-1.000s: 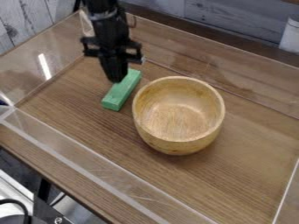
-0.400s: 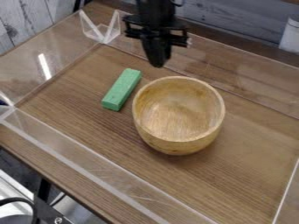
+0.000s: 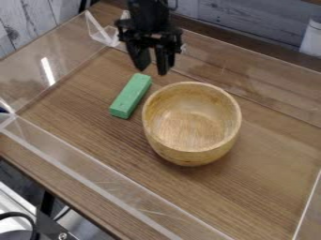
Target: Put the green block in the brown bowl
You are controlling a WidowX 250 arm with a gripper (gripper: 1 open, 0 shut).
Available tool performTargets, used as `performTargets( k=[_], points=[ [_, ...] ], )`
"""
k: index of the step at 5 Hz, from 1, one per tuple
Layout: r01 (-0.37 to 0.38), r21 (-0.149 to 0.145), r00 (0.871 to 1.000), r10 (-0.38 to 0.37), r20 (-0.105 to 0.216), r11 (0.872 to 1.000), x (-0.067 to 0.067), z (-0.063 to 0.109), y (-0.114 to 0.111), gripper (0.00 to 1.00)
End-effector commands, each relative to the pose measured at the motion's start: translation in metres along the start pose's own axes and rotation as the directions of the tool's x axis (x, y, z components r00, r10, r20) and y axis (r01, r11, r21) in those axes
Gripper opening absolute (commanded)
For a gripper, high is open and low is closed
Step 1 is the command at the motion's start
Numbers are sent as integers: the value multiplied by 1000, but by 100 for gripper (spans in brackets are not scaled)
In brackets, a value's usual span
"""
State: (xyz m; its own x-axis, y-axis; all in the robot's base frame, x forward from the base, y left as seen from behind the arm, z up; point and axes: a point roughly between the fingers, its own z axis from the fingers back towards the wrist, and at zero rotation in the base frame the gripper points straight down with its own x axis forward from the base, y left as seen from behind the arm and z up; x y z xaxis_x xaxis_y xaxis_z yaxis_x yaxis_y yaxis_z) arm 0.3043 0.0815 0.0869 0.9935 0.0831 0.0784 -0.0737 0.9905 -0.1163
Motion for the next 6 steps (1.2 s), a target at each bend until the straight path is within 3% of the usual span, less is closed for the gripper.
performTargets(
  k=[1, 3, 5, 6],
  points=[
    [-15, 29, 999, 14, 32, 999, 2, 4, 13, 100],
    [-43, 75, 999, 42, 8, 996, -6, -12, 39, 100],
    [-54, 100, 997, 59, -42, 993, -10, -36, 46, 100],
    [-61, 106, 996, 66, -53, 993, -10, -44, 47, 0]
  ],
)
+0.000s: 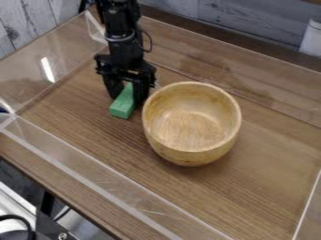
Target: Put the green block in the brown bowl
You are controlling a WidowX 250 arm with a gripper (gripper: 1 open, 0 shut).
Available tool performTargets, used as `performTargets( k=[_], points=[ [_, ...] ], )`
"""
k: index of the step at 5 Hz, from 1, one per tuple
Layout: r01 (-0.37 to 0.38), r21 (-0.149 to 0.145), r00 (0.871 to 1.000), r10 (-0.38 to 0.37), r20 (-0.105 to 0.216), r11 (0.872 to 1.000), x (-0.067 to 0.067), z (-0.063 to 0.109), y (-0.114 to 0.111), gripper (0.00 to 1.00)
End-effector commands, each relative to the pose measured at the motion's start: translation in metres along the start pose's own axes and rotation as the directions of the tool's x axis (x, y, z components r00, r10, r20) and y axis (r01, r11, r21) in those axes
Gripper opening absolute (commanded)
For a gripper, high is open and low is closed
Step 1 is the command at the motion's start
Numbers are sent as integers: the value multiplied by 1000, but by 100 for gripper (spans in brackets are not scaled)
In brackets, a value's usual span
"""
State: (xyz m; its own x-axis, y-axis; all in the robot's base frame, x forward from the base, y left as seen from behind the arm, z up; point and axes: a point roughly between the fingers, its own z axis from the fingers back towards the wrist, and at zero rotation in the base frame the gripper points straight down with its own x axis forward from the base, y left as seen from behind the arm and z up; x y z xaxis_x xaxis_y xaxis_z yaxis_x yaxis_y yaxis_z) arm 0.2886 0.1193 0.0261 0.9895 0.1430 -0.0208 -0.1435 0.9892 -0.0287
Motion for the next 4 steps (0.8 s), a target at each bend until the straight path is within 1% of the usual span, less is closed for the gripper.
performTargets(
  k=[1, 3, 4],
  points=[
    [6, 2, 999, -6, 53, 1000, 8, 18, -3, 0],
    [21, -27, 997, -18, 80, 999, 11, 39, -13, 0],
    [32, -43, 993, -27, 111, 999, 14, 54, -22, 0]
  ],
)
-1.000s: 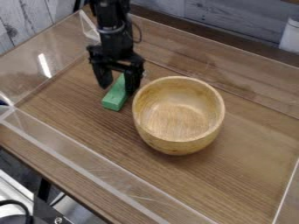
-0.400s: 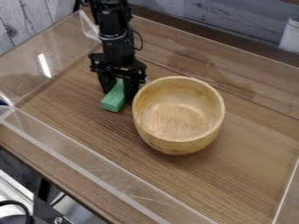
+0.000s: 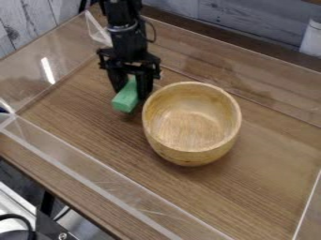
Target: Put the green block in the brown bowl
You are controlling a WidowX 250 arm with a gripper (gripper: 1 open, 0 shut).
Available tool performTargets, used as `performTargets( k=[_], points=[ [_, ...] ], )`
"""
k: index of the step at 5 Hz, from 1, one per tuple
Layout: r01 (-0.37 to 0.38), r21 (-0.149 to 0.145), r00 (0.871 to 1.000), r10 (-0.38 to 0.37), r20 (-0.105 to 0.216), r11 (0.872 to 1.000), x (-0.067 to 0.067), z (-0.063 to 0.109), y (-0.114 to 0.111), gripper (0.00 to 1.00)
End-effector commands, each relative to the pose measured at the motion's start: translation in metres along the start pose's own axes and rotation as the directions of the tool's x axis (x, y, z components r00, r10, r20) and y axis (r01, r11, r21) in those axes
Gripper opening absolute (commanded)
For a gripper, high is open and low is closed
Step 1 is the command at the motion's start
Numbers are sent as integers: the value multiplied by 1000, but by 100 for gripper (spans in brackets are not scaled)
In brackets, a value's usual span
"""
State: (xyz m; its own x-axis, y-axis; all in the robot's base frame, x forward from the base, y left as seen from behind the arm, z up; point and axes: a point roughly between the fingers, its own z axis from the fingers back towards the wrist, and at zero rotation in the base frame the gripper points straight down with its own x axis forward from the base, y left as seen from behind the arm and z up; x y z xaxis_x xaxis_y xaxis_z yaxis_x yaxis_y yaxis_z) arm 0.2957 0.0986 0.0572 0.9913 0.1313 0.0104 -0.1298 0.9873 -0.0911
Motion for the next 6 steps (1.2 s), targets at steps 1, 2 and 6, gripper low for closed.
performTargets(
  k=[1, 2, 6],
  points=[
    [39, 7, 995, -40, 93, 999, 13, 30, -15, 0],
    [81, -3, 993, -81, 89, 997, 12, 29, -31, 0],
    [194, 0, 981, -194, 33, 981, 18, -11, -77, 0]
  ],
)
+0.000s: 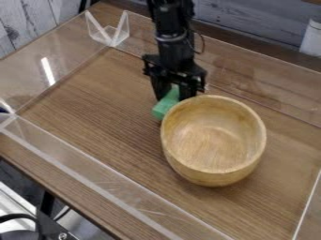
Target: Put the green block in the brown bowl
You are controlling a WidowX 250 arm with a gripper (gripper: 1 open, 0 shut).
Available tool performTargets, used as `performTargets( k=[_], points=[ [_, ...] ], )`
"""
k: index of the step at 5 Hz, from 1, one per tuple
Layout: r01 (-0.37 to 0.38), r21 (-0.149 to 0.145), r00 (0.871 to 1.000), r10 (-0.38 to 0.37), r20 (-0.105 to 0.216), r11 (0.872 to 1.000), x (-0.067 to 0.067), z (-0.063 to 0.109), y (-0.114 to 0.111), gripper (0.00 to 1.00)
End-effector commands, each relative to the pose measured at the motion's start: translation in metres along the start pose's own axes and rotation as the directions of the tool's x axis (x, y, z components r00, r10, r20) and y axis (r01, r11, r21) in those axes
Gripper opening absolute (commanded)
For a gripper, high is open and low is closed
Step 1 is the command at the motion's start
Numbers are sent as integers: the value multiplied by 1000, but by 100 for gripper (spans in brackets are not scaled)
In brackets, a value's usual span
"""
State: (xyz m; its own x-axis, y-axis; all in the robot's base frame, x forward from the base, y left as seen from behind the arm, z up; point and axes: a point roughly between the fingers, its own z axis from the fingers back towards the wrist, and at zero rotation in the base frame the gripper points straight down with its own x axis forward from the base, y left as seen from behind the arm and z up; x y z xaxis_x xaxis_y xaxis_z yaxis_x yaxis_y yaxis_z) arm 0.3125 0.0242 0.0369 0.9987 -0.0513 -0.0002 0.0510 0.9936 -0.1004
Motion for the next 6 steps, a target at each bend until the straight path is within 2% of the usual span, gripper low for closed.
performTargets(
  k=[1, 6],
  points=[
    [7, 19, 998, -8, 59, 1000, 18, 11, 1, 0],
    [-32, 20, 998, 31, 51, 999, 24, 8, 16, 0]
  ],
)
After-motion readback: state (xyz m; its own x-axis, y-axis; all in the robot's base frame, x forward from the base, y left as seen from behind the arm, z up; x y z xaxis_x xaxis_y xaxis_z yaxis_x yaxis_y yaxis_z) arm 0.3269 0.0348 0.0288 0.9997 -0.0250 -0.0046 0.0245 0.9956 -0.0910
